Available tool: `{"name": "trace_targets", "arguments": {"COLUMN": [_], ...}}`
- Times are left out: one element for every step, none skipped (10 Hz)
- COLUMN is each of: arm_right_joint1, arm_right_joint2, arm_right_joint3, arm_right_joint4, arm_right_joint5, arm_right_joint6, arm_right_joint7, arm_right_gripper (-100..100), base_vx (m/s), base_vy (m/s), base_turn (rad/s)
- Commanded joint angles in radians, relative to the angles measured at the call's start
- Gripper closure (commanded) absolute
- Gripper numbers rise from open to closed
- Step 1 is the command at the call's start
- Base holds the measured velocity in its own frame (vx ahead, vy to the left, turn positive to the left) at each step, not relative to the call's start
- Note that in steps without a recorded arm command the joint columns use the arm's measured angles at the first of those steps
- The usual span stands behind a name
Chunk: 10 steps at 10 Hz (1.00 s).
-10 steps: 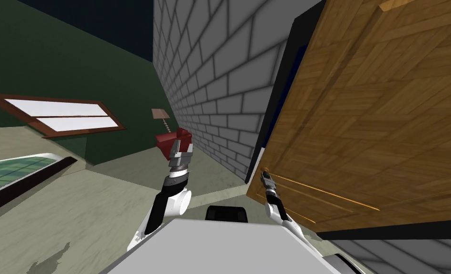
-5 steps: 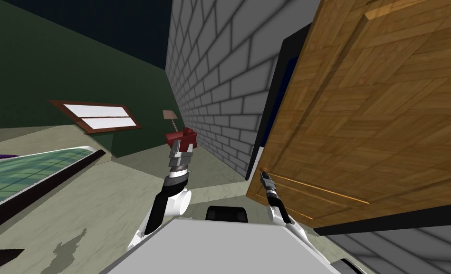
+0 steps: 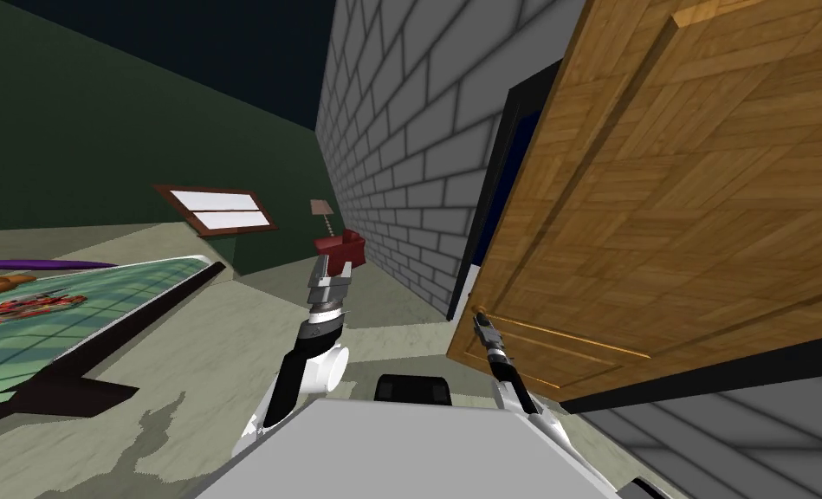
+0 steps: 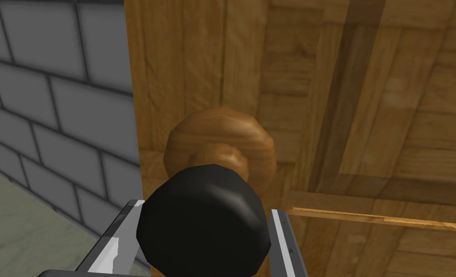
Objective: Pull the door open
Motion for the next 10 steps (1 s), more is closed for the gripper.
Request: {"name": "trace_targets", "arguments": {"arm_right_joint1": [0.013, 0.018, 0.016, 0.031, 0.037, 0.043, 0.05, 0.056, 0.065, 0.069], "arm_right_joint2": [-0.016, -0.025, -0.017, -0.033, -0.042, -0.052, -0.063, -0.073, -0.087, -0.095], "arm_right_joint3": [0.022, 0.035, 0.029, 0.055, 0.067, 0.08, 0.093, 0.106, 0.124, 0.133], "arm_right_joint4": [-0.015, -0.019, -0.014, -0.02, -0.023, -0.027, -0.031, -0.035, -0.04, -0.042], "arm_right_joint5": [0.009, 0.015, 0.013, 0.023, 0.028, 0.033, 0.039, 0.045, 0.052, 0.056], "arm_right_joint6": [-0.011, -0.016, -0.01, -0.025, -0.034, -0.044, -0.054, -0.064, -0.078, -0.085], "arm_right_joint7": [-0.022, -0.035, -0.025, -0.049, -0.06, -0.073, -0.086, -0.099, -0.117, -0.126], "arm_right_gripper": [100, 100, 100, 100, 100, 100, 100, 100, 100, 100], "base_vx": [-0.253, -0.225, -0.102, -0.157, -0.248, -0.23, -0.245, -0.229, -0.197, -0.213], "base_vy": [-0.045, -0.015, 0.0, -0.042, -0.06, -0.033, -0.027, -0.056, -0.037, -0.028], "base_turn": [0.088, 0.07, 0.014, 0.076, 0.122, 0.099, 0.078, 0.074, 0.082, 0.061]}}
